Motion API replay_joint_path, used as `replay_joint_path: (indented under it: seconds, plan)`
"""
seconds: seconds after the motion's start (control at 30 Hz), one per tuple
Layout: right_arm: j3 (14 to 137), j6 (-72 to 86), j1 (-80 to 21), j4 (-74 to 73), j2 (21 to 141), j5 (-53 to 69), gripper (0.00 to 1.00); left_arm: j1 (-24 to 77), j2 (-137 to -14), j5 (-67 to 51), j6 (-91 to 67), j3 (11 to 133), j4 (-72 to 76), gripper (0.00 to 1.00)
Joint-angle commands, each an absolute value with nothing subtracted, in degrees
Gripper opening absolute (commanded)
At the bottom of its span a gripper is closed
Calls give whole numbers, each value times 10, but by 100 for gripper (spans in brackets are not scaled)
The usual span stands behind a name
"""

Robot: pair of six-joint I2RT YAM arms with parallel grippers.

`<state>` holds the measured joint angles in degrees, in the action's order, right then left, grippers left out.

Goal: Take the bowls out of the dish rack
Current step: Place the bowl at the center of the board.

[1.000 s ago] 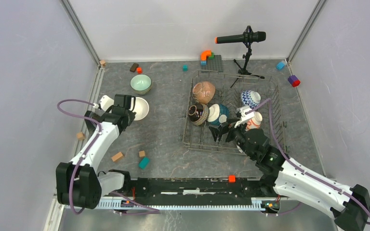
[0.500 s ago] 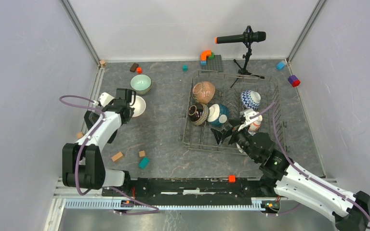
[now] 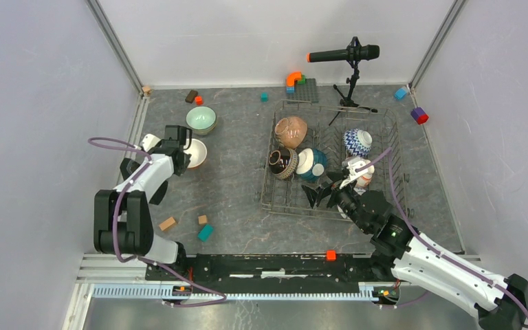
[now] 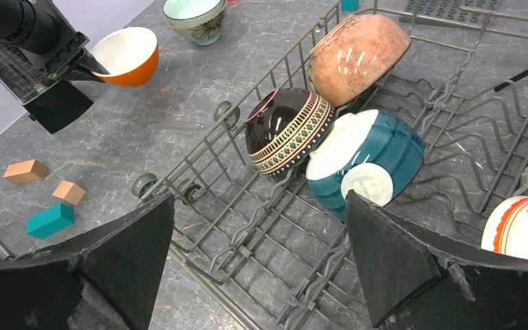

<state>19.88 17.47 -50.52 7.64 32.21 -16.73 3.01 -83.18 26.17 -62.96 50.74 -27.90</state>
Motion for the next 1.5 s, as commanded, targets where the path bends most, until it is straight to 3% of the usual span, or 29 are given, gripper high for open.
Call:
replay_joint_path:
  seconds: [0.0, 0.43, 0.57, 0.7, 1.0, 1.2, 1.47]
  plan:
    - [194, 165, -505, 80, 322, -167, 98, 20, -844, 245, -642, 533, -237, 2]
    - [185, 168, -504, 81, 319, -172, 98, 1, -878, 227, -626, 546, -223, 2]
    - [184, 168, -504, 77, 315, -174, 98, -16, -892, 212, -623, 546, -213, 9]
    - [183, 167, -504, 73, 309, -178, 98, -21, -896, 206, -620, 546, -207, 11]
    - [179, 170, -504, 67, 300, -184, 98, -23, -896, 192, -616, 541, -200, 29]
    - [179, 170, -504, 63, 295, -184, 98, -23, -891, 188, -614, 539, -199, 34]
    - [177, 170, -505, 62, 295, -186, 98, -23, -875, 179, -615, 533, -200, 49]
